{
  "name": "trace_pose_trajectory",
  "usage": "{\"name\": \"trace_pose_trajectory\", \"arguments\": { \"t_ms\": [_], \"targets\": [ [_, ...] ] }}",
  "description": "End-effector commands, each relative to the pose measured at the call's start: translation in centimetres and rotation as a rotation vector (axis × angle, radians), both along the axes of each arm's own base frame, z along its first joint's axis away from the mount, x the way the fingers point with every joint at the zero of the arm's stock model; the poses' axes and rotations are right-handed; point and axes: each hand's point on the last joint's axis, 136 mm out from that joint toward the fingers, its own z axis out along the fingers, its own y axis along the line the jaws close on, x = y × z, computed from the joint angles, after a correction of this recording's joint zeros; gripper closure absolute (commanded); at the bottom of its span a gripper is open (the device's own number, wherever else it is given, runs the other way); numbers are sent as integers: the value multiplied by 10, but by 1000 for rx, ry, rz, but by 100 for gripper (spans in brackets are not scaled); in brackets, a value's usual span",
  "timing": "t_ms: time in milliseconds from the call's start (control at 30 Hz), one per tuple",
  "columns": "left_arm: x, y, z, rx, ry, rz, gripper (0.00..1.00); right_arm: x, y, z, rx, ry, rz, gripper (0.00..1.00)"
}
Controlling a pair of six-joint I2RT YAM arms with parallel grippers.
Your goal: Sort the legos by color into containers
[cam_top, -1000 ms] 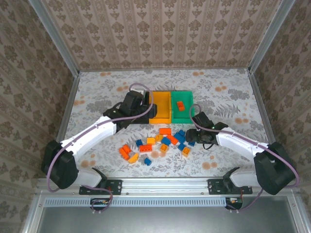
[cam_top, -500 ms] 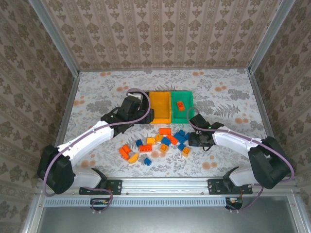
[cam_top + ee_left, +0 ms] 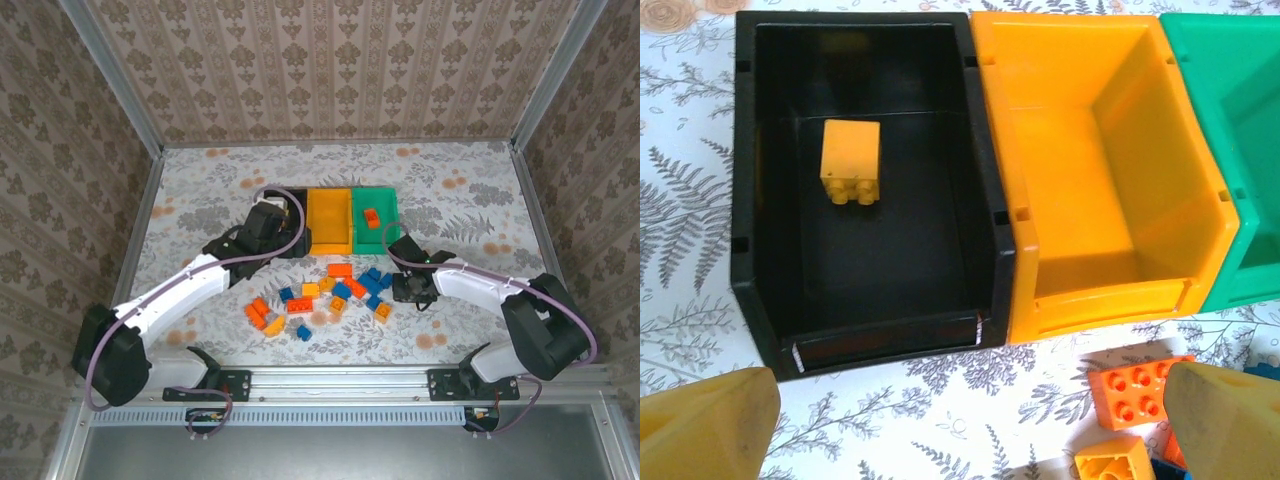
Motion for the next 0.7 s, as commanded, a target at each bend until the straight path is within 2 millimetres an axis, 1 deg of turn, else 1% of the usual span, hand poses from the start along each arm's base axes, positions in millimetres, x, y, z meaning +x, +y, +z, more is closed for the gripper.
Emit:
{"name": "trace_pose_trajectory", "arguments": {
  "t_ms": [0, 100, 167, 200, 233, 333, 367, 433, 533, 567, 667],
  "targets": [
    [-6, 13, 2, -3, -1, 39, 0, 13, 14, 37, 69, -100, 49, 69],
    [-12, 19, 2, -8, 0, 46, 0, 33, 35, 82, 148, -203, 106, 71],
    [-17, 24, 3, -10, -1, 55, 0, 46, 59, 110, 197, -254, 164, 71],
    [-19, 27, 2, -9, -1, 61, 0, 51, 69, 117, 208, -267, 189, 70],
    [-22, 31, 2, -8, -2, 68, 0, 61, 84, 128, 211, -291, 221, 70],
    [-31, 40, 1, -9, 0, 83, 0, 93, 125, 140, 217, -327, 284, 69],
    [-34, 44, 0, -9, 1, 90, 0, 105, 137, 143, 224, -340, 293, 69],
    [-39, 50, -2, -8, 4, 105, 0, 129, 154, 142, 209, -355, 302, 69],
    [-46, 57, -7, -15, 14, 123, 0, 158, 175, 131, 190, -345, 307, 69],
    [-48, 59, -8, -18, 18, 128, 0, 166, 179, 126, 176, -341, 304, 69],
    [-51, 63, -13, -16, 36, 138, 0, 187, 182, 110, 109, -330, 279, 69]
  ]
}}
